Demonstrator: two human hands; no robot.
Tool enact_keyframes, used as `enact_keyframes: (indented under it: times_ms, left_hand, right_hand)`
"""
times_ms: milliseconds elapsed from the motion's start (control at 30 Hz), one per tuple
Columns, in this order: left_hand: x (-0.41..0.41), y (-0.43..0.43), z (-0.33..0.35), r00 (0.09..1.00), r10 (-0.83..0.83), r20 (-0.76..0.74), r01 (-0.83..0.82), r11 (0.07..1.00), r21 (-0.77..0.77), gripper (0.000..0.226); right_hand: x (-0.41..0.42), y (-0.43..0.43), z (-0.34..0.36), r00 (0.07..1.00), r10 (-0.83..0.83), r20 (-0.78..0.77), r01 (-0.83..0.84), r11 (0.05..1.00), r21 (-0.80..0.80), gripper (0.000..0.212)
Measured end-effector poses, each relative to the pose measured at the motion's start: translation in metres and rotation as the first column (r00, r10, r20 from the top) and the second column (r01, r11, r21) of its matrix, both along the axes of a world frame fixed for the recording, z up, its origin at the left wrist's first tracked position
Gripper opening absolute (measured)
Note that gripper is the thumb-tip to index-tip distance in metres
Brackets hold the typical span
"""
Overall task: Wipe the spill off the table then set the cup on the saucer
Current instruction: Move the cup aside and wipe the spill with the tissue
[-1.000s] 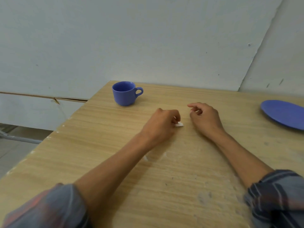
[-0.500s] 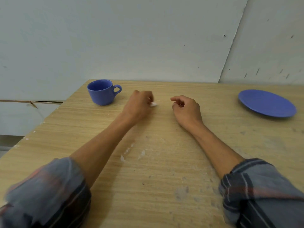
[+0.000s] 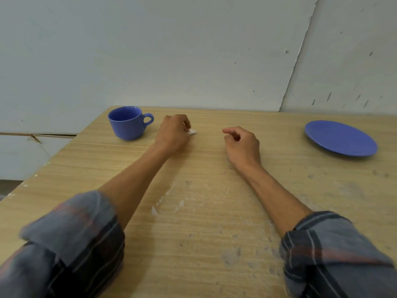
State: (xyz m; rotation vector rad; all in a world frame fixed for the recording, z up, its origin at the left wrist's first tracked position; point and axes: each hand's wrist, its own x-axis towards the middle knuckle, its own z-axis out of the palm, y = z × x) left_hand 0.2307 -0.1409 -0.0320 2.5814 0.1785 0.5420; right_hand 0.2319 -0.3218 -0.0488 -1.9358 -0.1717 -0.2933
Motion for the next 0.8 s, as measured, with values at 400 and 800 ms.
enact_keyframes:
  times_ms: [400, 800]
  left_hand:
    - [0.0, -0.008, -0.007, 0.996, -0.081, 0.046, 0.074, 0.989, 0.129, 0.019]
    - [-0.073, -0.034, 0.038, 0.915, -0.402, -0.044, 0.311, 0.77, -0.557, 0.02]
  right_hand:
    - [0.007, 0.0, -0.002, 0.999, -0.03, -0.038, 0.034, 0.994, 0.104, 0.025]
    - [-0.034, -0.016, 0.015, 0.975, 0.211, -0.066, -0.179, 0.929, 0.324, 0.017]
